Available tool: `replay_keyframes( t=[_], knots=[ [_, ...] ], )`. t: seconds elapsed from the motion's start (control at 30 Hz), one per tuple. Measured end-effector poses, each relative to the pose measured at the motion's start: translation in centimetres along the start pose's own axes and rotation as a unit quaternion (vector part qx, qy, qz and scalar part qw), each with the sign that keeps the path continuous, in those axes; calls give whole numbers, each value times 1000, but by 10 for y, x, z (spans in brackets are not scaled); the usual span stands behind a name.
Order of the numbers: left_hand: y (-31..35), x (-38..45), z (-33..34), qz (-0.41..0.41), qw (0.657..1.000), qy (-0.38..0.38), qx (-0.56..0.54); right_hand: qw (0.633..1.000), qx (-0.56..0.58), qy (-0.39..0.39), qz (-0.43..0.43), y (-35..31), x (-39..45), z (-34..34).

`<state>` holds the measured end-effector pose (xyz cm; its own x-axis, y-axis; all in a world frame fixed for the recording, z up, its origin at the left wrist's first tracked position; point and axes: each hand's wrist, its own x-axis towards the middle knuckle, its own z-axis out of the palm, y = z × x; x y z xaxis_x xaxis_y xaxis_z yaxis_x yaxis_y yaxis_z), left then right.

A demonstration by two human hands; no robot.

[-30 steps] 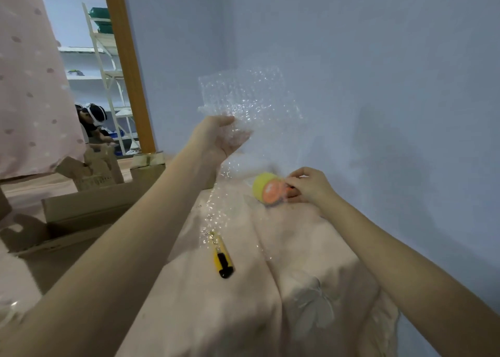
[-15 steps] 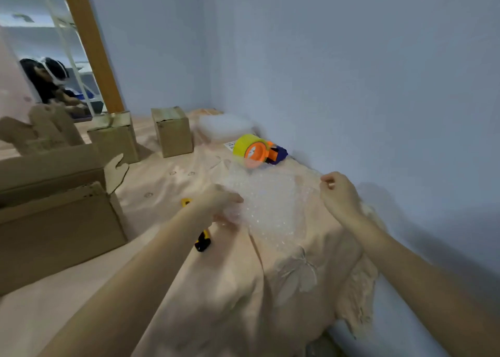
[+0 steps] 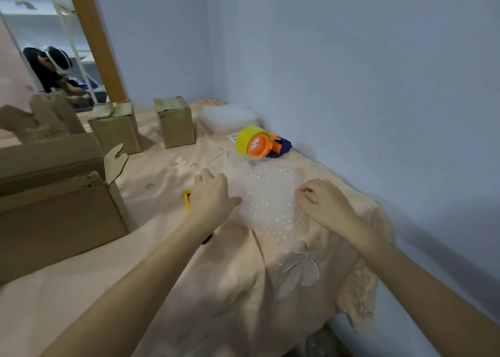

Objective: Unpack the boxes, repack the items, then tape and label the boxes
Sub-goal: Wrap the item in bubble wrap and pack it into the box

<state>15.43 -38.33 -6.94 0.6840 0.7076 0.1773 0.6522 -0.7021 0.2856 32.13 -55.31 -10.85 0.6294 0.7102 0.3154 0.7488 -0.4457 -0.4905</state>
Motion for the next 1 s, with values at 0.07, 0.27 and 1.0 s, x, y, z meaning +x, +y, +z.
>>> replay_keyframes(
  t=[0.07, 0.27, 1.0],
  knots=[
    [-1, -3, 1, 22, 998, 49, 22, 1000, 12, 14, 18, -10, 3, -2],
    [-1, -14, 7, 129, 978, 142, 87, 988, 94, -53, 112, -40, 5, 2],
    [-36, -61, -67, 57, 815, 48, -575, 913, 397, -27, 93, -120, 2, -26]
  ],
)
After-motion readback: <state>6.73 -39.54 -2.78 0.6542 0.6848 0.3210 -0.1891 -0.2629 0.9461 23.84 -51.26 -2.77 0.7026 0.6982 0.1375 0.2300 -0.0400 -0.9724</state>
